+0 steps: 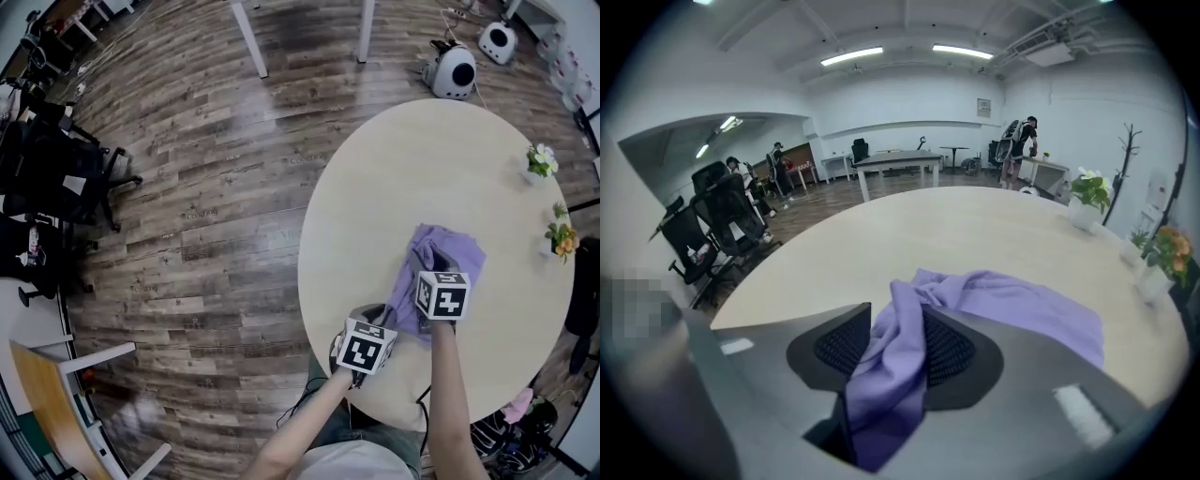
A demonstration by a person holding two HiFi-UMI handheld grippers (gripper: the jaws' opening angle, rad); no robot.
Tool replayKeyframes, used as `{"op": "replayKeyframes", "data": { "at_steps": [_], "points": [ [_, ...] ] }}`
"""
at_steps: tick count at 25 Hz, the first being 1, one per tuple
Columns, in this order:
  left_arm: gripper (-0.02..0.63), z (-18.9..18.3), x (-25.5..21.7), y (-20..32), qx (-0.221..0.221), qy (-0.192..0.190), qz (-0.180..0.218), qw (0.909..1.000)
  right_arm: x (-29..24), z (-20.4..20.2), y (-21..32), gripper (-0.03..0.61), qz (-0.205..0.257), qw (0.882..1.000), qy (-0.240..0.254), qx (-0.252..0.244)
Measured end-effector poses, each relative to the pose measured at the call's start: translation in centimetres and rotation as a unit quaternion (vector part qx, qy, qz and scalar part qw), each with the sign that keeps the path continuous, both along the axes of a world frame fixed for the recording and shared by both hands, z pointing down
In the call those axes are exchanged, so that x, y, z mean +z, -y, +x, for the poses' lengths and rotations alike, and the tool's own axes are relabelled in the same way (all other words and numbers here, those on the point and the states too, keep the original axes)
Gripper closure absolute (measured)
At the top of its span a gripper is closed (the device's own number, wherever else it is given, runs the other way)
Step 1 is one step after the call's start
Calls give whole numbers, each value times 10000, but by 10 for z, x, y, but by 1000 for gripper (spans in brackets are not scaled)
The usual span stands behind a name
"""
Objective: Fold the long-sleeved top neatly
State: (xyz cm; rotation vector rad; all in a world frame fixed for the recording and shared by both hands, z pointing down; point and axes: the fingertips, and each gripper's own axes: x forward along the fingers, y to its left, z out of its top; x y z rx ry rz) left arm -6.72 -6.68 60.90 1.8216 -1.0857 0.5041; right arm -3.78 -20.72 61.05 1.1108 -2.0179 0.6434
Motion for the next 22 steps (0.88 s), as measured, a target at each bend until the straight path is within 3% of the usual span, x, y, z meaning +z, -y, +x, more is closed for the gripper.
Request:
{"op": "replayKeyframes", "data": {
  "at_steps": [3, 8, 12, 16, 22],
  "points": [
    [431, -5, -9, 1, -29, 27, 93, 9999, -15, -4, -1, 318, 40, 9993, 378, 0],
    [426, -33, -44, 14, -435, 97, 566, 9974, -58, 0, -6, 299, 435, 9958, 764, 266],
    [426, -54, -83, 39, -517, 328, 1132, 9917, -98, 18, -5, 299, 891, 9923, 774, 382],
    [426, -68, -130, 62, -533, 706, 1852, 9787, -147, 46, -7, 368, 1548, 9833, 739, 611],
    [428, -71, -211, 88, -569, 1046, 2906, 9494, -219, 87, -19, 444, 2451, 9613, 807, 966]
  ]
}}
